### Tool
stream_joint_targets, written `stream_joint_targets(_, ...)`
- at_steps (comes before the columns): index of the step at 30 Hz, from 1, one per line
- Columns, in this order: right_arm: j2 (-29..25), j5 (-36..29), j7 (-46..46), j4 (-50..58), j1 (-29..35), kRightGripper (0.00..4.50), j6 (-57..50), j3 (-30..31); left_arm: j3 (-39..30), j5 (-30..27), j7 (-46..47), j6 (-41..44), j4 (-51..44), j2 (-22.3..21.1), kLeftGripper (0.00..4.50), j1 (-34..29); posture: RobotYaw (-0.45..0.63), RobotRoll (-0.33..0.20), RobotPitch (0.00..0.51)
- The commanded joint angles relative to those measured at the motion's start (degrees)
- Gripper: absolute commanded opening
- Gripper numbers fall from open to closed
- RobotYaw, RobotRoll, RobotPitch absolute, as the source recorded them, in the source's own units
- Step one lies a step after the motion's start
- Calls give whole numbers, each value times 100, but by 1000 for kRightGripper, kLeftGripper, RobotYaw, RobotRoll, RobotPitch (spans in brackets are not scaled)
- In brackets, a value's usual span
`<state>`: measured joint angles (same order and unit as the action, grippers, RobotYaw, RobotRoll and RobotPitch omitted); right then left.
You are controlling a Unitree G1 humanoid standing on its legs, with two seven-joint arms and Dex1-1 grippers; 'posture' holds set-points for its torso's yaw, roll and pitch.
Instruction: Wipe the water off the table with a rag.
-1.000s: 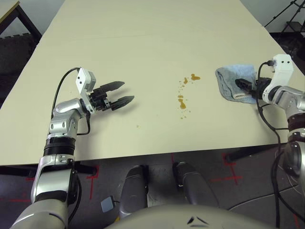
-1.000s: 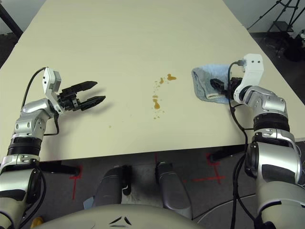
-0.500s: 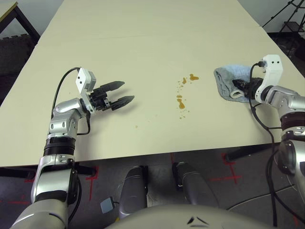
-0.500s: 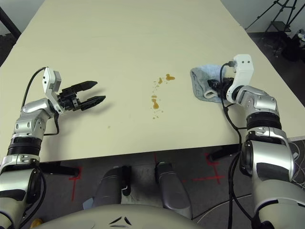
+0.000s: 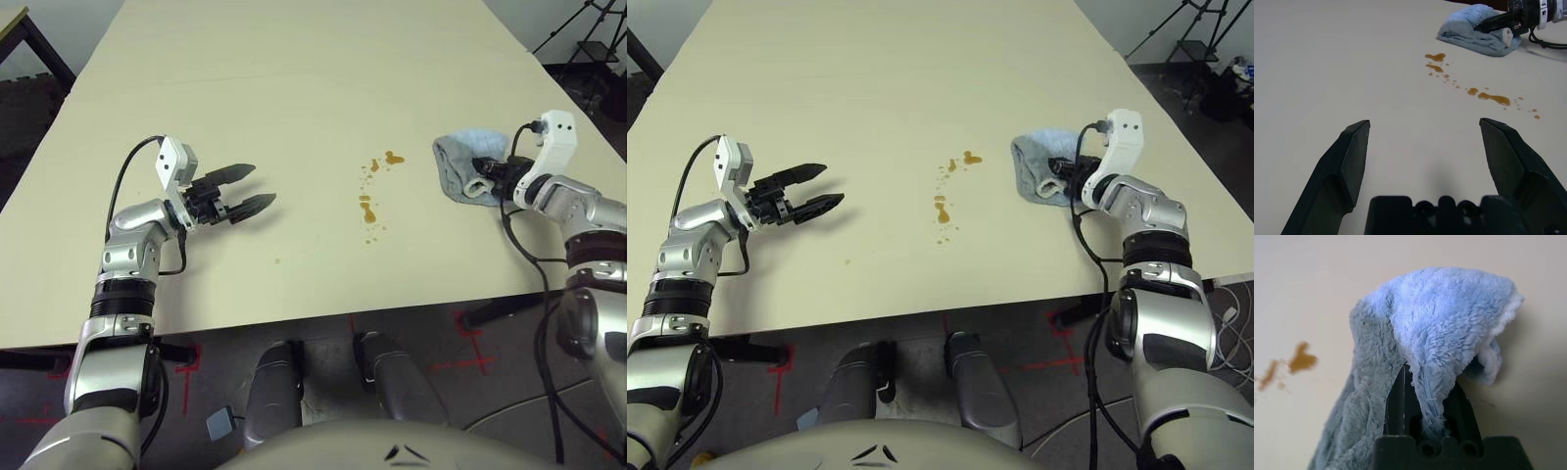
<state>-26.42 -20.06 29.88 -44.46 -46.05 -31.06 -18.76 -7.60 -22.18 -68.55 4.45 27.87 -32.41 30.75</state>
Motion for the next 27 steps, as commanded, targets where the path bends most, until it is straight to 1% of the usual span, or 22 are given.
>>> stream_joint_targets(1, 157, -35, -258, 218, -61, 16, -89, 10, 99, 106, -40, -50, 119, -3, 4500, -8, -146, 0, 156)
stream_joint_targets(4, 316, 80, -462, 208, -46, 16, -34, 123, 116, 123, -59, -68, 127, -3, 4500, -4, -145, 0, 156)
stream_joint_targets(7, 593, 250, -715, 73, -82, 16, 134, 299, 135, 152, -92, -101, 157, -14, 4500, 2, -142, 0, 155)
stream_joint_targets(12, 877, 447, -919, -193, -178, 16, 426, 438, 152, 157, -134, -114, 158, -55, 4500, -33, -136, 0, 155)
stream_joint_targets(16, 1181, 583, -922, -454, -289, 16, 606, 550, 146, 147, -173, -105, 107, -87, 4500, -89, -129, 0, 156)
stream_joint_targets(27, 2160, 703, -885, -756, -742, 15, 712, 828, 139, 133, -190, -75, -48, -124, 4500, -217, -113, 0, 160)
